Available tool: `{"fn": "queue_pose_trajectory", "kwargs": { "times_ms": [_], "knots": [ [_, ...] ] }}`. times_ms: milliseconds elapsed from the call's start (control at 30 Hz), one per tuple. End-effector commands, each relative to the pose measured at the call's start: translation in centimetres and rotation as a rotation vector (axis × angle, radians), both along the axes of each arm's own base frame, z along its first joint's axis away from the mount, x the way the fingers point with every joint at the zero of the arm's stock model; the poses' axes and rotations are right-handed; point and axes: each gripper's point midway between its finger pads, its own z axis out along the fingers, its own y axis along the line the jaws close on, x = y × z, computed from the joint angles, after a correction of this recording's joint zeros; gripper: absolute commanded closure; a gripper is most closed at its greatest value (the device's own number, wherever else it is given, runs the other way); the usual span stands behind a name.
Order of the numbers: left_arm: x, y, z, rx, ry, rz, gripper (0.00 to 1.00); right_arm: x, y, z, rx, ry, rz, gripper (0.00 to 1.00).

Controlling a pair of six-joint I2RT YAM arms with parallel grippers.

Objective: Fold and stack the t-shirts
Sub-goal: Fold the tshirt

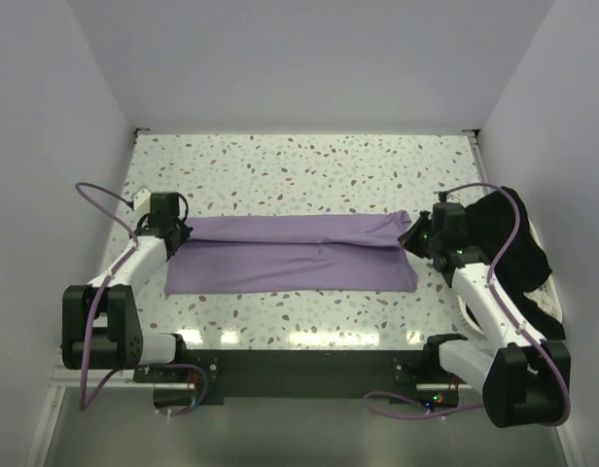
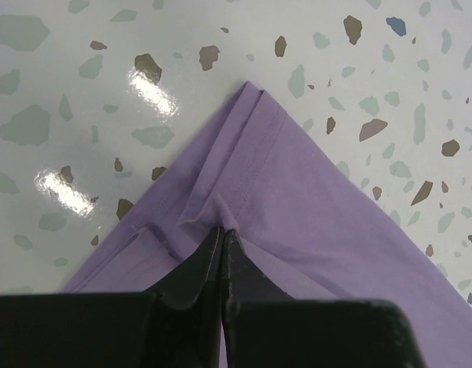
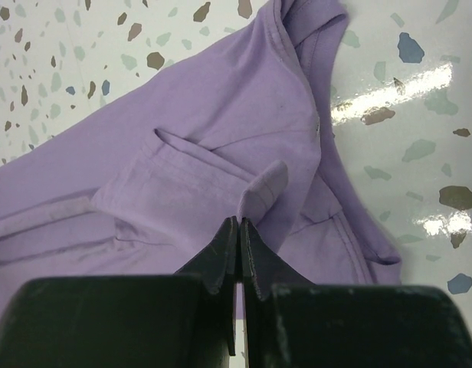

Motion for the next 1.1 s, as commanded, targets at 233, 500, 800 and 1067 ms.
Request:
{"fn": "queue_pose_trajectory", "kwargs": {
  "times_ms": [233,500,800,1067],
  "knots": [
    [-0.5,0.8,1.1,0.008,-0.072,0.044,0.96,-0.6,-0.2,0.4,-0.024,-0.008,0.009,1.00],
    [-1.0,1.0,1.0,0.016,-0.073,0.059,0.92,-1.0,-0.2,-0.2,-0.023,0.004,0.010,1.00],
    [-2.1,1.4,2.0,0.014,-0.147,0.107,0.62,-2.0,-0.2,-1.6,-0.029,0.040,0.023,1.00],
    [0.1,0.0,3.4,-0.021,-0.190,0.037,0.61,-2.2,-0.1,-1.9,-0.026,0.049,0.034,0.97]
  ]
}}
